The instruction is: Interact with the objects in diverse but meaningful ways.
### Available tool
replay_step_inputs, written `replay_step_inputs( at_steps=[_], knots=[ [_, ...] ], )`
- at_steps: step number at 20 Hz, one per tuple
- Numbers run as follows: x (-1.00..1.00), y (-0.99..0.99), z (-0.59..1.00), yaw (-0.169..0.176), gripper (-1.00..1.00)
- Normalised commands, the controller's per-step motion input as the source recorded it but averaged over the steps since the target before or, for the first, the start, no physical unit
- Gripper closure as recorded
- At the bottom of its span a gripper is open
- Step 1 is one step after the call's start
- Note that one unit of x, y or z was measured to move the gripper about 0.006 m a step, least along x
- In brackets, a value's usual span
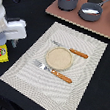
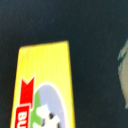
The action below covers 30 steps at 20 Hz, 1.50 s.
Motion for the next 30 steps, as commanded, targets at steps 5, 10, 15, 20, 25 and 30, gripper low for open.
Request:
replay_step_inputs(
  at_steps=[5,10,15,20,25,30],
  knots=[
    [-0.24,-0.04,-0.41,0.0,1.0],
    [-0.05,-0.01,-0.03,0.0,1.0],
    [0.0,-0.01,-0.05,0.0,1.0],
    [0.11,0.01,-0.07,0.0,1.0],
    [0.64,0.32,0.3,-0.002,1.0],
    [0.92,0.45,0.66,0.0,1.0]
  ],
)
